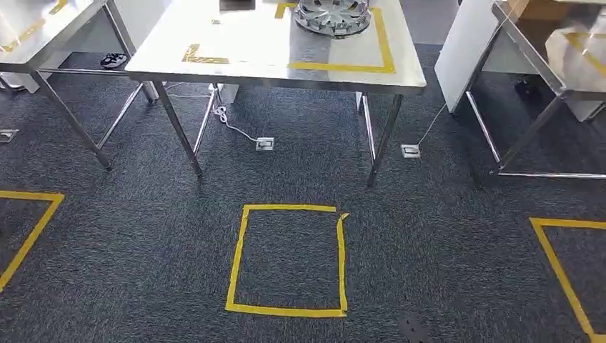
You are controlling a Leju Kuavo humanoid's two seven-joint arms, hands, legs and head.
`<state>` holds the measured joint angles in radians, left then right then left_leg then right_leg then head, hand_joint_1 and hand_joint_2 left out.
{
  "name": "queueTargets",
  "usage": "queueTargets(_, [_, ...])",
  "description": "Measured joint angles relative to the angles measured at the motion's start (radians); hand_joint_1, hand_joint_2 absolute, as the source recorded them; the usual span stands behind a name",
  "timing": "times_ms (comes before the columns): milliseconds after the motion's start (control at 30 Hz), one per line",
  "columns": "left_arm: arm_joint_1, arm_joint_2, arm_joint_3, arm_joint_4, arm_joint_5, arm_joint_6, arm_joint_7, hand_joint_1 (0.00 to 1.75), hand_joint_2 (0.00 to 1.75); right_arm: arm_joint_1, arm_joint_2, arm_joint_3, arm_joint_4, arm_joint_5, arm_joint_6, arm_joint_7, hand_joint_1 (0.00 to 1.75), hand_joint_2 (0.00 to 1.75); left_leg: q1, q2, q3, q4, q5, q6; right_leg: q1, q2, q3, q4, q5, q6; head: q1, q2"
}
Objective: Take the parts from the cabinet and place them on the table.
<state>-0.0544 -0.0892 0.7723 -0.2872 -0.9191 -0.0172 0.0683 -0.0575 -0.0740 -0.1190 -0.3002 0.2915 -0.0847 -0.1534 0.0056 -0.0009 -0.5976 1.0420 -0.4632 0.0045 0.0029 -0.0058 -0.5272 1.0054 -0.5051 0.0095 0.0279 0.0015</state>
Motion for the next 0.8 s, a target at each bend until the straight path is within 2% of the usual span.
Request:
queueTargets(33, [0.002,0.005,-0.023,-0.006,0.027,0.000,-0.001,0.00,1.75,0.010,0.004,0.000,0.002,-0.009,0.002,0.007,0.00,1.75,0.000,0.001,0.000,-0.001,-0.004,0.014,-0.002,0.001,0.000,0.000,-0.001,0.013,-0.002,0.000])
queueTargets(67, [0.004,0.006,-0.043,-0.011,0.054,0.000,-0.004,0.00,1.75,0.023,0.004,0.001,0.003,-0.017,0.006,0.010,0.00,1.75,0.001,0.003,0.001,-0.003,-0.001,0.010,0.000,0.001,0.000,0.000,0.001,0.006,-0.002,0.000])
queueTargets(100, [0.009,0.011,-0.065,-0.015,0.083,0.001,-0.006,0.00,1.75,0.032,0.005,0.002,0.003,-0.025,0.008,0.013,0.00,1.75,0.002,0.002,0.002,-0.007,0.004,0.001,0.001,0.000,-0.001,0.000,0.002,0.002,0.000,0.000])
queueTargets(133, [0.016,0.011,-0.088,-0.019,0.112,0.001,-0.008,0.00,1.75,0.037,0.008,0.004,0.003,-0.035,0.010,0.020,0.00,1.75,0.003,0.003,0.003,-0.011,0.008,-0.004,0.002,0.001,-0.002,0.000,0.003,0.000,-0.001,0.000])
queueTargets(233, [0.039,0.019,-0.162,-0.032,0.209,0.002,-0.015,0.00,1.75,0.056,0.015,0.014,0.003,-0.066,0.020,0.033,0.00,1.75,0.004,0.002,0.006,-0.018,0.015,-0.011,0.003,0.001,-0.005,0.000,0.006,-0.006,-0.001,0.000])
queueTargets(267, [0.047,0.022,-0.186,-0.036,0.242,0.004,-0.018,0.00,0.00,0.063,0.019,0.016,0.003,-0.076,0.023,0.041,0.00,0.00,0.004,0.001,0.006,-0.020,0.017,-0.014,0.003,0.000,-0.005,0.000,0.006,-0.008,-0.002,0.000])
queueTargets(633, [0.121,0.048,-0.444,-0.069,0.556,0.009,-0.040,0.00,0.00,0.129,0.040,0.054,-0.022,-0.176,0.051,0.093,0.00,0.00,0.004,0.000,0.007,-0.024,0.020,-0.018,0.003,0.000,-0.006,0.001,0.005,-0.012,-0.001,0.000])
queueTargets(800, [0.151,0.063,-0.547,-0.080,0.693,0.012,-0.049,0.00,0.00,0.157,0.052,0.072,-0.040,-0.219,0.062,0.116,0.00,0.00,0.001,0.001,0.006,-0.022,0.016,-0.013,0.000,0.000,-0.006,0.000,0.005,-0.011,-0.001,0.000])
